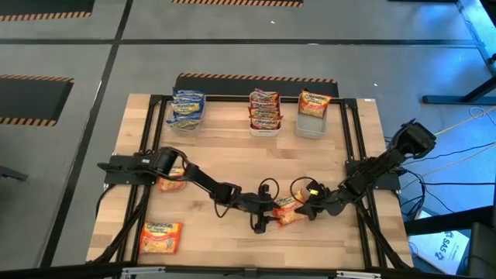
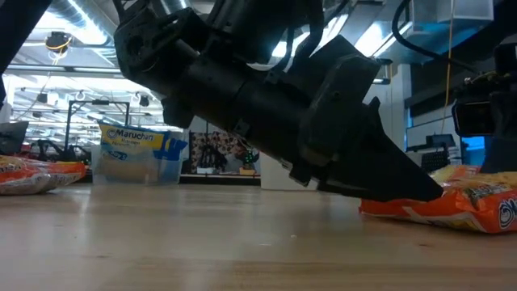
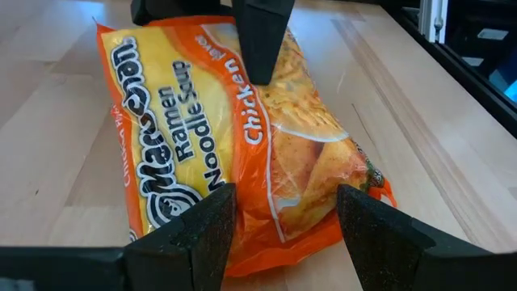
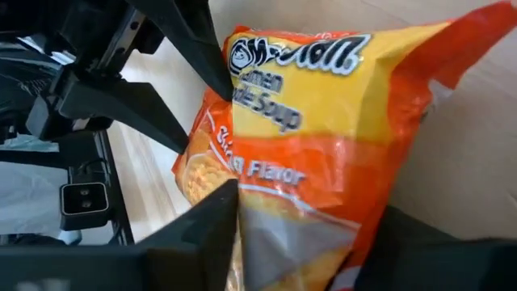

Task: Sort Maruchan noodles
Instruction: Put the orange noodle pack into the gray bin

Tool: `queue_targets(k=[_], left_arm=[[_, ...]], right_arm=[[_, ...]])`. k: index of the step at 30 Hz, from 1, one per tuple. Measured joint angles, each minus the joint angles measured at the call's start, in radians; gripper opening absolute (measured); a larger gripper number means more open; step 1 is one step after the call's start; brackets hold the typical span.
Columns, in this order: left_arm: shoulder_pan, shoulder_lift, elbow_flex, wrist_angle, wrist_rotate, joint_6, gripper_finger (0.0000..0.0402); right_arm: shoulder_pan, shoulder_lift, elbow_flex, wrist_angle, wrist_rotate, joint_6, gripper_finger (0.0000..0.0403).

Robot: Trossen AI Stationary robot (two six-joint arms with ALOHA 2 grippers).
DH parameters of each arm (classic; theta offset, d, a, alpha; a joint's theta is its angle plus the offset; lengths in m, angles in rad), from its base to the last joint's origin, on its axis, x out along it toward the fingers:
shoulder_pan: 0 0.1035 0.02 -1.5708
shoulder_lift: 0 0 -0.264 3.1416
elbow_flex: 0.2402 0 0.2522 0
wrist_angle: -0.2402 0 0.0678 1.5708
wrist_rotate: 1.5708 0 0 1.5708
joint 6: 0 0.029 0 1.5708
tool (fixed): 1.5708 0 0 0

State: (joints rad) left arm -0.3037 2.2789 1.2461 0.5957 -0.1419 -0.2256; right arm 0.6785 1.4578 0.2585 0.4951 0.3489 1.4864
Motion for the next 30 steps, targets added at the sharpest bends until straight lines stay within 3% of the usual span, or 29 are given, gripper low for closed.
queue_targets(k=[5,10,14,18,24,30], left_arm=[[-0.010,-0.050,-0.002,-0.029,0.033,-0.003,0.0211],[-0.016,-0.149,-0.002,-0.211,0.094,0.016,0.0211],[-0.020,-0.233,-0.002,-0.378,0.170,0.020,0.0211],[-0.038,-0.312,-0.030,-0.454,0.164,0.032,0.0211],[-0.059,-0.475,-0.254,-0.268,0.070,0.026,0.0211],[-0.069,-0.613,-0.556,0.218,0.014,-0.045,0.0211]], right_arm=[[0.001,0.002,0.016,-0.010,0.012,-0.053,0.0103],[0.001,0.003,0.037,-0.013,0.034,-0.134,0.0051],[0.001,0.003,0.053,-0.002,0.061,-0.198,0.0032],[0.001,0.002,0.078,0.000,0.097,-0.260,0.0032],[0.002,0.001,0.134,0.015,0.162,-0.407,0.0031],[0.002,0.000,0.216,0.035,0.305,-0.669,0.0031]])
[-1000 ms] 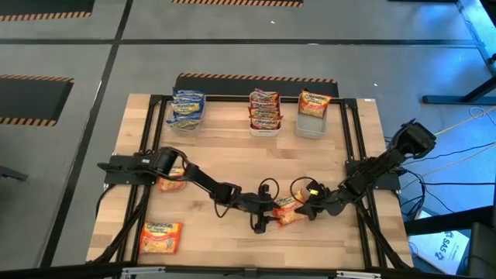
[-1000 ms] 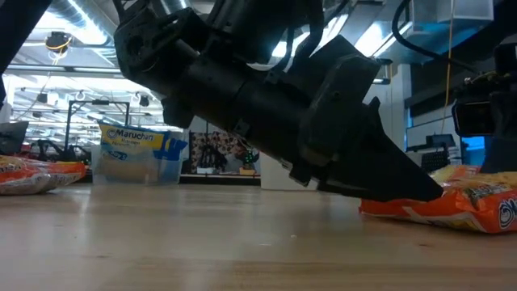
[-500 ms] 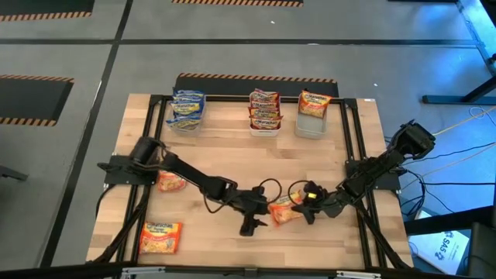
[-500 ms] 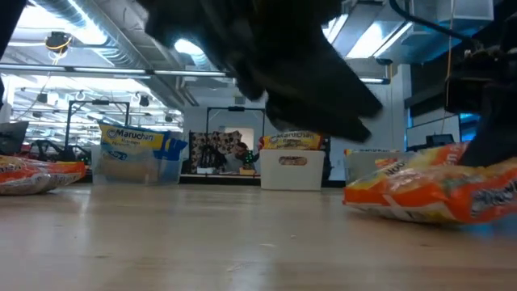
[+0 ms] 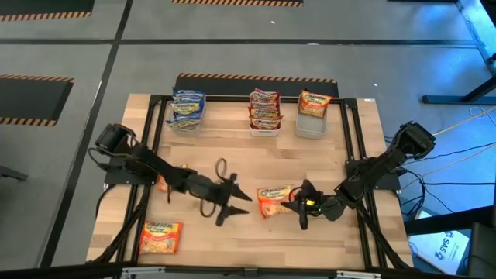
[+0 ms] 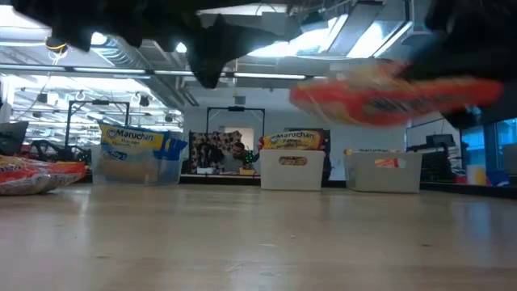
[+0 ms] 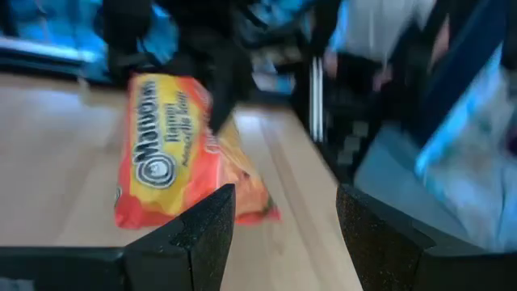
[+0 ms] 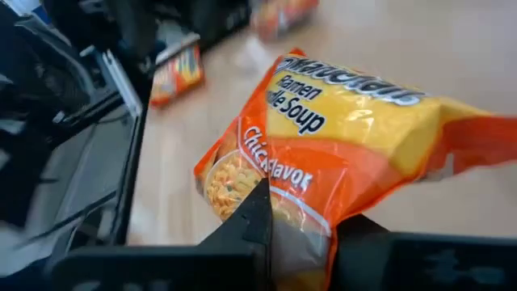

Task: Sort Maruchan noodles
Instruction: Put the orange noodle pack into the gray bin

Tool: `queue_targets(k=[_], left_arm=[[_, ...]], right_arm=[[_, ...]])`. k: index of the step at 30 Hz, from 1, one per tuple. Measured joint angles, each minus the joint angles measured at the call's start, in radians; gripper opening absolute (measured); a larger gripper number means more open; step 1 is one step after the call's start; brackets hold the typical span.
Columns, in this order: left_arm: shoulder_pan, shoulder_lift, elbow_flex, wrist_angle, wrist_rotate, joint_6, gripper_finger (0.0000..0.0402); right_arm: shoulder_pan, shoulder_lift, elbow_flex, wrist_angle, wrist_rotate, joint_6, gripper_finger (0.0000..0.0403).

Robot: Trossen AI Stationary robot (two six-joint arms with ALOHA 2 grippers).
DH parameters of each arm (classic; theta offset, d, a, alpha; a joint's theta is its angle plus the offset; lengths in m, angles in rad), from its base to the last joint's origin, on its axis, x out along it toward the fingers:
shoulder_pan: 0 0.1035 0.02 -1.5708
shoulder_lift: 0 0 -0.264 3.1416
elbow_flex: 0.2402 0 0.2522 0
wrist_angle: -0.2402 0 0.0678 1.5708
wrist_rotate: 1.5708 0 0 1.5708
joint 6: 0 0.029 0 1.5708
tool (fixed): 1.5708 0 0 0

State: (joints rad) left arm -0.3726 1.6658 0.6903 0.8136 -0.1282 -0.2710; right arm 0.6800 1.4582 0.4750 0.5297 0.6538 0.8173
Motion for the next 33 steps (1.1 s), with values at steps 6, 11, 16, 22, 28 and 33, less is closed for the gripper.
queue_targets(k=[6,11,16,22,28,33], left_arm=[[0.000,-0.013,-0.137,0.229,-0.027,-0.111,0.0211],[0.002,-0.013,-0.131,0.233,-0.073,-0.147,0.0211],[0.001,-0.013,-0.099,0.235,-0.093,-0.135,0.0211],[0.001,-0.013,-0.071,0.225,-0.099,-0.100,0.0211],[0.018,-0.013,-0.068,0.193,-0.148,-0.119,0.0211],[0.026,-0.013,-0.068,0.191,-0.146,-0.120,0.0211]], right_arm=[[0.000,0.000,0.111,-0.003,0.166,-0.303,0.0031],[-0.008,0.000,0.177,-0.003,0.225,-0.501,0.0031],[-0.028,0.000,0.205,-0.003,0.224,-0.568,0.0031],[-0.042,0.013,0.205,0.022,0.192,-0.590,0.0030],[-0.039,0.082,0.206,0.171,0.185,-0.700,0.0030],[-0.039,0.111,0.206,0.220,0.193,-0.747,0.0030]])
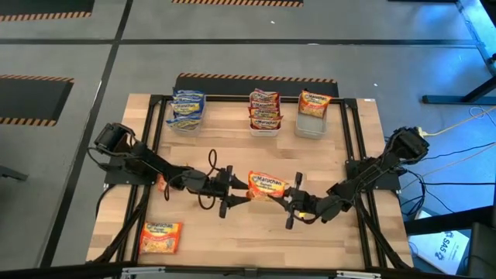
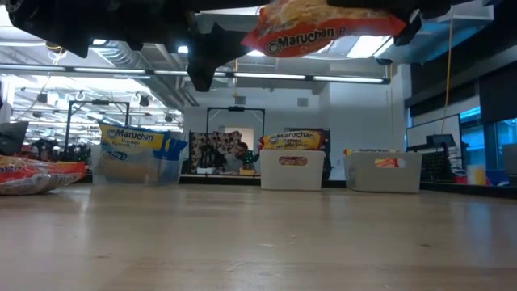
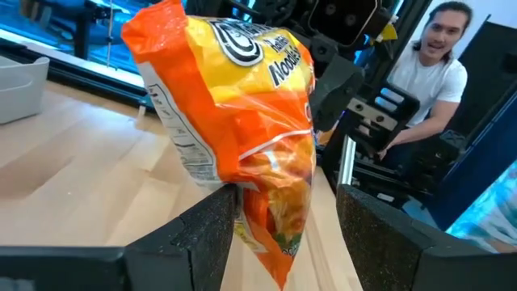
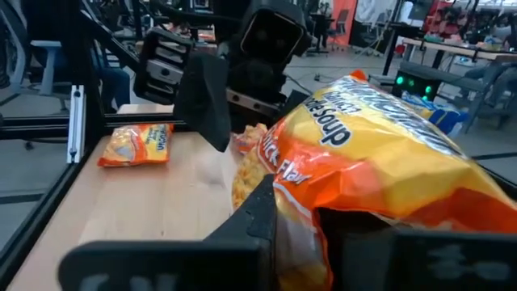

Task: Sort Maruchan noodles
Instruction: Put the orange noodle pack into the gray bin

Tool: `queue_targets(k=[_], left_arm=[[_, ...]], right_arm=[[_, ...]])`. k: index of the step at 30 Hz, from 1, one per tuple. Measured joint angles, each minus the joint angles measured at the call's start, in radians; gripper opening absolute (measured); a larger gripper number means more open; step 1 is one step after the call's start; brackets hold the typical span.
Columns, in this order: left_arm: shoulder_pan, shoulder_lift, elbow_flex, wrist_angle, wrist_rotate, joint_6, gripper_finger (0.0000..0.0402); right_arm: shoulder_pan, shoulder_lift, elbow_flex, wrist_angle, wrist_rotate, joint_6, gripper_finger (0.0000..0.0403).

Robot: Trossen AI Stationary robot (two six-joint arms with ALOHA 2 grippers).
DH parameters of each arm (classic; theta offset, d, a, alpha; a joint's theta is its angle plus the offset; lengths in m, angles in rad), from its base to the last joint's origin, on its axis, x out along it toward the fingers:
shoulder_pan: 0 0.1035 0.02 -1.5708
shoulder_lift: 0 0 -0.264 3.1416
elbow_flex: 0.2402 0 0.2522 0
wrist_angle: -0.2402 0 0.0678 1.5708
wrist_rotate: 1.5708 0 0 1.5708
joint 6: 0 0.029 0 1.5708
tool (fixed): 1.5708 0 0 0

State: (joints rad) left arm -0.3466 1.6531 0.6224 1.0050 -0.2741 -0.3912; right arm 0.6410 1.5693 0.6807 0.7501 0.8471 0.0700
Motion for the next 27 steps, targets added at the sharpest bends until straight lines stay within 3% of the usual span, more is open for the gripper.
queue_targets(k=[13,18,22,27], left_arm=[[0.032,0.000,0.000,0.001,0.009,-0.024,0.0211],[0.042,0.000,0.000,0.029,0.094,-0.045,0.0211],[0.041,0.001,0.000,0.061,0.147,-0.045,0.0211],[0.037,0.001,0.003,0.067,0.161,-0.044,0.0211]], right_arm=[[0.027,0.000,0.000,0.036,0.002,-0.045,0.0030],[0.019,0.000,0.000,0.044,-0.010,-0.054,0.0030],[-0.029,0.022,0.002,0.064,-0.108,-0.052,0.0030],[-0.057,0.036,0.033,0.061,-0.112,-0.084,0.0030]])
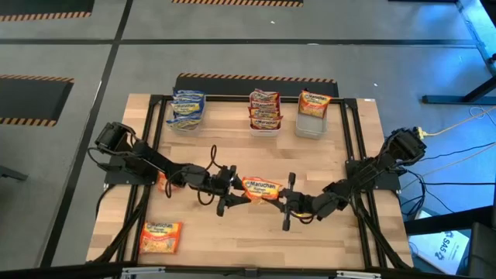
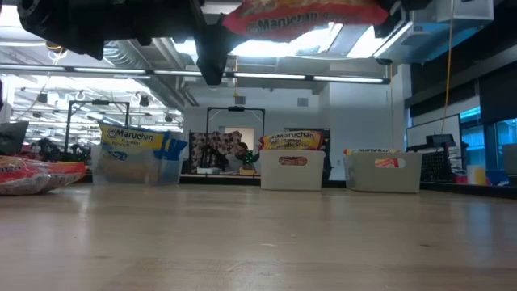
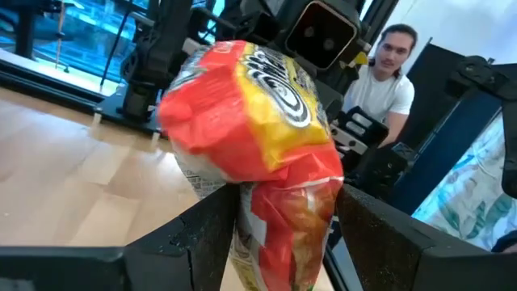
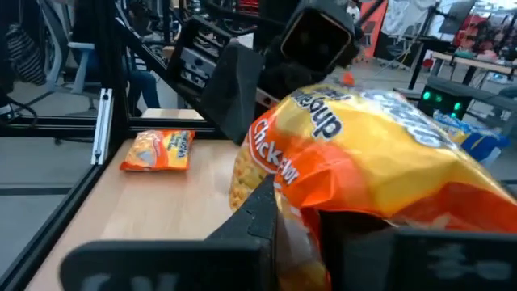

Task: Sort Maruchan noodles
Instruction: Put the orange noodle pack into the gray bin

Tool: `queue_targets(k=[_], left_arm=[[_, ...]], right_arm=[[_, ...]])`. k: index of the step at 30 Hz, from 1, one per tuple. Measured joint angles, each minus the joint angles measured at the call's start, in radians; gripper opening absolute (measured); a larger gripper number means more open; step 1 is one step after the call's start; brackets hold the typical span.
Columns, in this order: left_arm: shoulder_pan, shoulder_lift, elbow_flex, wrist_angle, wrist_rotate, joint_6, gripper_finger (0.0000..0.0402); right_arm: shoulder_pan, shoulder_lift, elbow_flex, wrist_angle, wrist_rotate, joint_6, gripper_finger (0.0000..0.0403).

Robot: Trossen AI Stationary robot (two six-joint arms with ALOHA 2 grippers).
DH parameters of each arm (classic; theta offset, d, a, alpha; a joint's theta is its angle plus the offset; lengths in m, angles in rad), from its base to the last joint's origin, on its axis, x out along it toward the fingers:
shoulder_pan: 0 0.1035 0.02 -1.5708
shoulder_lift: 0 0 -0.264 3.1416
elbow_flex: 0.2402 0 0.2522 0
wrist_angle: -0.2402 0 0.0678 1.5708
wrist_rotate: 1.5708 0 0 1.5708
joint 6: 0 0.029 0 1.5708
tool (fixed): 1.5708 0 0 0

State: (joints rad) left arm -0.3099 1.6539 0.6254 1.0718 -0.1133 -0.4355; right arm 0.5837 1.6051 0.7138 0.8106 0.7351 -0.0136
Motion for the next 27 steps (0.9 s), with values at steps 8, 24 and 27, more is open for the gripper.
queue_targets(k=[8,24,27], left_arm=[[-0.005,0.000,0.001,-0.007,-0.002,0.025,0.0207],[-0.005,0.000,0.002,-0.008,0.014,0.053,0.0129],[-0.005,0.000,0.002,-0.010,0.016,0.053,0.0129]], right_arm=[[-0.006,0.000,0.027,-0.029,-0.011,-0.016,0.0030],[0.005,0.000,0.029,-0.024,-0.024,0.096,0.0067],[0.006,-0.007,0.029,-0.040,-0.028,0.088,0.0109]])
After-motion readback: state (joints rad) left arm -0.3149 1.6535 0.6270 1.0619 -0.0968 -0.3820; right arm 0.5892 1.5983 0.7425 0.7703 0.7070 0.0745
